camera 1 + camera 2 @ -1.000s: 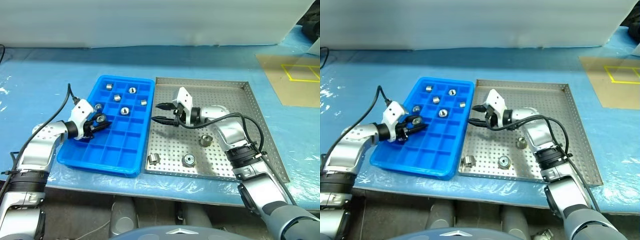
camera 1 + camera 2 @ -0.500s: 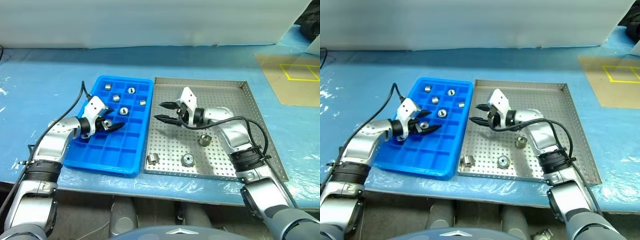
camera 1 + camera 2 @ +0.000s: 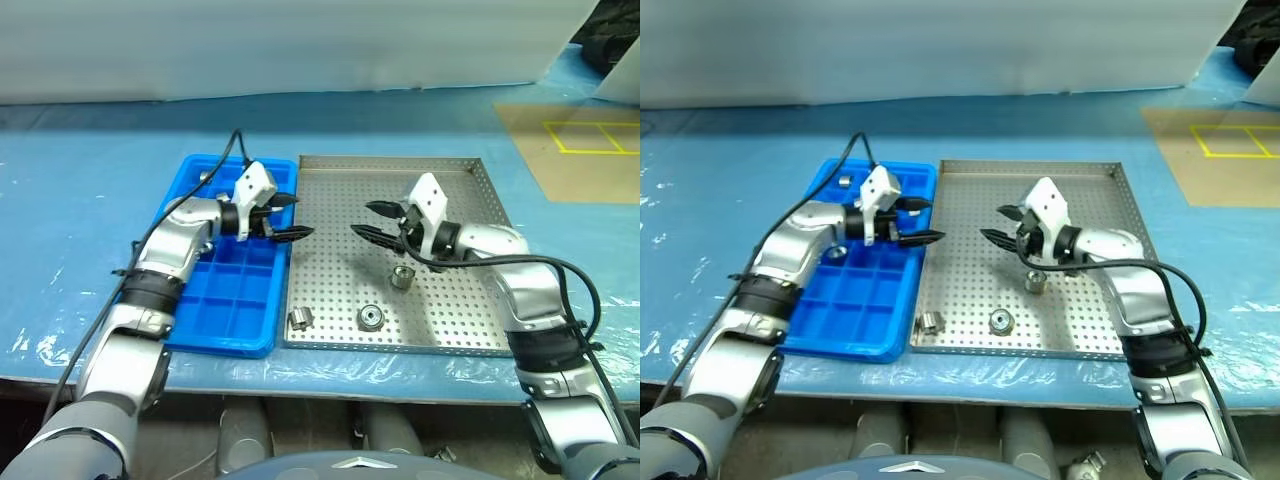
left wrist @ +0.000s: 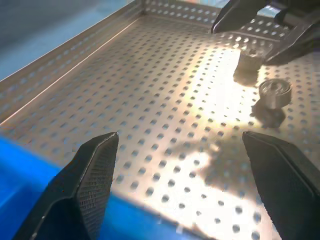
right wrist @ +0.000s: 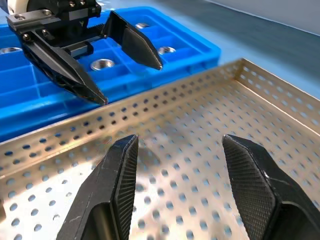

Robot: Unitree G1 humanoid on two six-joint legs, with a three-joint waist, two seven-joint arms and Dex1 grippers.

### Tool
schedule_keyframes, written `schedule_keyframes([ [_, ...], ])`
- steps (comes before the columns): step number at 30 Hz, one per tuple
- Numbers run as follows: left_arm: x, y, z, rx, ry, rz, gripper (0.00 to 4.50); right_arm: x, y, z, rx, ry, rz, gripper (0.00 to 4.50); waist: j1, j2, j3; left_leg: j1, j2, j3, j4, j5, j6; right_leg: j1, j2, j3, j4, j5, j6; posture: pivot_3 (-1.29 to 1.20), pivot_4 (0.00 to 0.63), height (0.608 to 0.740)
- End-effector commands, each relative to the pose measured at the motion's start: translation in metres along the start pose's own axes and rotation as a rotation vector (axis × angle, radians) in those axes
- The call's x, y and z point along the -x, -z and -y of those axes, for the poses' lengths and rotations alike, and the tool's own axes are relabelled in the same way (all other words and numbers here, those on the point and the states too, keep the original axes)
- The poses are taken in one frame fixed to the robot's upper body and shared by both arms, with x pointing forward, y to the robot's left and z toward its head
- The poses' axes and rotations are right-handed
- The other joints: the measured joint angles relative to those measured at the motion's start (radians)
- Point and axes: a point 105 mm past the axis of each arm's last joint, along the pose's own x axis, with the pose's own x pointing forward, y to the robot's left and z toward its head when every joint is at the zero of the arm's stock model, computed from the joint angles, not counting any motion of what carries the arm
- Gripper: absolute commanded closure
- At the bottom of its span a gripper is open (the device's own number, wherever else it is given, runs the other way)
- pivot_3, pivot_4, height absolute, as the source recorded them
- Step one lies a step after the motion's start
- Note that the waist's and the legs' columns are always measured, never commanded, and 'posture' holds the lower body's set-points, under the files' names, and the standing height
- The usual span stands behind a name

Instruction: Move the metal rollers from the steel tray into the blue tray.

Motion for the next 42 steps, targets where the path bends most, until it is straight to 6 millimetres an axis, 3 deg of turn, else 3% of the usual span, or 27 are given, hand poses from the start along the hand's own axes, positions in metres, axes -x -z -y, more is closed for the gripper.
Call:
schedule_keyframes([
  [1,-0.022,-0.014,-0.001,-0.066,0.039,0.029,0.28,0.018,-0.015,0.003,0.027,0.082,0.037,1.77,-0.011,0.0,0.0,0.0,0.0,0.0,0.0,0.0,0.0,0.0,0.0,0.0,0.0,0.0,0.0,-0.49,0.15,0.74],
  [7,-0.064,-0.004,0.028,-0.059,0.228,0.009,0.28,0.043,-0.013,0.001,0.008,0.198,0.014,1.77,-0.056,0.0,0.0,0.0,-0.001,0.002,0.003,-0.003,0.005,0.001,0.0,0.003,-0.002,0.0,0.001,-0.62,0.15,0.74],
  [14,-0.084,0.031,0.052,-0.066,0.347,-0.132,0.28,0.072,-0.009,-0.008,-0.02,0.312,-0.021,1.77,-0.111,0.0,0.0,0.0,-0.001,0.003,0.008,-0.008,0.013,0.002,0.0,0.002,-0.004,0.001,0.002,-0.74,0.15,0.74],
  [18,-0.09,0.037,0.058,-0.086,0.365,-0.148,0.28,0.081,-0.004,-0.022,-0.047,0.283,-0.061,1.77,-0.141,0.001,0.0,-0.003,-0.003,0.004,0.013,-0.011,0.018,0.003,-0.002,0.002,-0.007,0.002,0.006,-0.76,0.15,0.74],
  [24,-0.097,0.041,0.059,-0.069,0.34,-0.148,0.28,0.098,0.02,-0.039,-0.094,0.259,-0.175,1.77,-0.175,0.002,-0.001,-0.006,-0.003,0.004,0.013,-0.014,0.024,0.008,-0.002,0.001,-0.02,0.004,0.009,-0.77,0.15,0.74],
  [32,-0.094,0.05,0.064,-0.067,0.351,-0.15,0.28,0.088,0.02,-0.036,-0.086,0.271,-0.163,1.77,-0.231,0.002,-0.001,-0.008,-0.005,0.004,0.014,-0.016,0.027,0.009,-0.004,0.0,-0.023,0.004,0.009,-0.76,0.15,0.74],
  [38,-0.092,0.058,0.059,-0.051,0.323,-0.211,2.24,0.09,0.021,-0.036,-0.083,0.267,-0.17,1.77,-0.248,0.002,-0.001,-0.008,-0.005,0.004,0.014,-0.016,0.027,0.009,-0.004,0.0,-0.024,0.004,0.009,-0.75,0.15,0.74],
  [42,-0.09,0.057,0.065,-0.052,0.367,-0.183,2.76,0.089,0.021,-0.038,-0.083,0.259,-0.171,1.77,-0.256,0.002,-0.001,-0.007,-0.005,0.004,0.014,-0.017,0.028,0.011,-0.004,-0.001,-0.025,0.004,0.009,-0.75,0.15,0.74],
])
